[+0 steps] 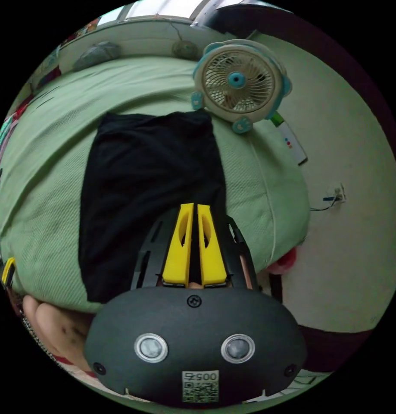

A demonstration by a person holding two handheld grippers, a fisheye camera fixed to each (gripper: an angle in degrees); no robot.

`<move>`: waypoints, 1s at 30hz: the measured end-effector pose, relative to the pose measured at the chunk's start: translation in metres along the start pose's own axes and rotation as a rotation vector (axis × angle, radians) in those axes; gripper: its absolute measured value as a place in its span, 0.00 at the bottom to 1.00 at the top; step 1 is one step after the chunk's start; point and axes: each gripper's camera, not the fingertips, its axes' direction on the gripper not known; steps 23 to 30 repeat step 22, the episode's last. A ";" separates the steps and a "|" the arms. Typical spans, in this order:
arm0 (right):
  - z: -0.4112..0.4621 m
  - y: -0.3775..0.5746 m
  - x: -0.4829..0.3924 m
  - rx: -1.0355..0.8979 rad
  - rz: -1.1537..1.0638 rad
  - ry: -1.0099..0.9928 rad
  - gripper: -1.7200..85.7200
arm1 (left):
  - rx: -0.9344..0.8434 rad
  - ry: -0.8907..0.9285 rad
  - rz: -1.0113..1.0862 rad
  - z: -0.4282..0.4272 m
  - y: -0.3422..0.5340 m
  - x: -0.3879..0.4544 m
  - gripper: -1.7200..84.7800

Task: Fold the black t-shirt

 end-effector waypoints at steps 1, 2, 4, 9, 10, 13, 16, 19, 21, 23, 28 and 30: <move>-0.001 0.004 -0.003 -0.008 0.006 -0.018 0.00 | -0.001 -0.010 0.005 -0.001 0.001 0.000 0.07; -0.003 0.012 -0.010 -0.021 0.018 -0.055 0.00 | 0.001 -0.018 0.012 -0.002 0.002 0.000 0.07; -0.004 0.024 -0.021 -0.026 0.025 -0.080 0.00 | 0.006 -0.020 0.021 -0.003 0.004 -0.002 0.07; 0.010 0.066 -0.060 0.086 -0.061 0.064 0.01 | 0.034 0.046 0.016 -0.004 0.013 -0.019 0.07; 0.010 0.069 -0.063 0.095 -0.075 0.097 0.01 | 0.037 0.050 0.021 -0.005 0.015 -0.022 0.07; 0.007 0.070 -0.063 0.053 -0.044 0.123 0.01 | 0.042 0.045 0.041 -0.009 0.021 -0.028 0.07; 0.006 0.066 -0.052 0.000 0.026 0.042 0.01 | 0.036 0.078 0.049 -0.016 0.026 -0.041 0.06; -0.001 0.062 -0.057 -0.046 0.041 0.041 0.01 | 0.032 0.124 0.060 -0.032 0.039 -0.061 0.04; -0.023 0.063 -0.070 -0.047 0.066 0.032 0.01 | 0.102 0.138 0.058 -0.050 0.058 -0.076 0.03; -0.032 0.065 -0.077 -0.020 0.058 0.014 0.01 | 0.133 0.141 0.044 -0.061 0.071 -0.088 0.03; -0.032 0.065 -0.077 -0.020 0.058 0.014 0.01 | 0.133 0.141 0.044 -0.061 0.071 -0.088 0.03; -0.032 0.065 -0.077 -0.020 0.058 0.014 0.01 | 0.133 0.141 0.044 -0.061 0.071 -0.088 0.03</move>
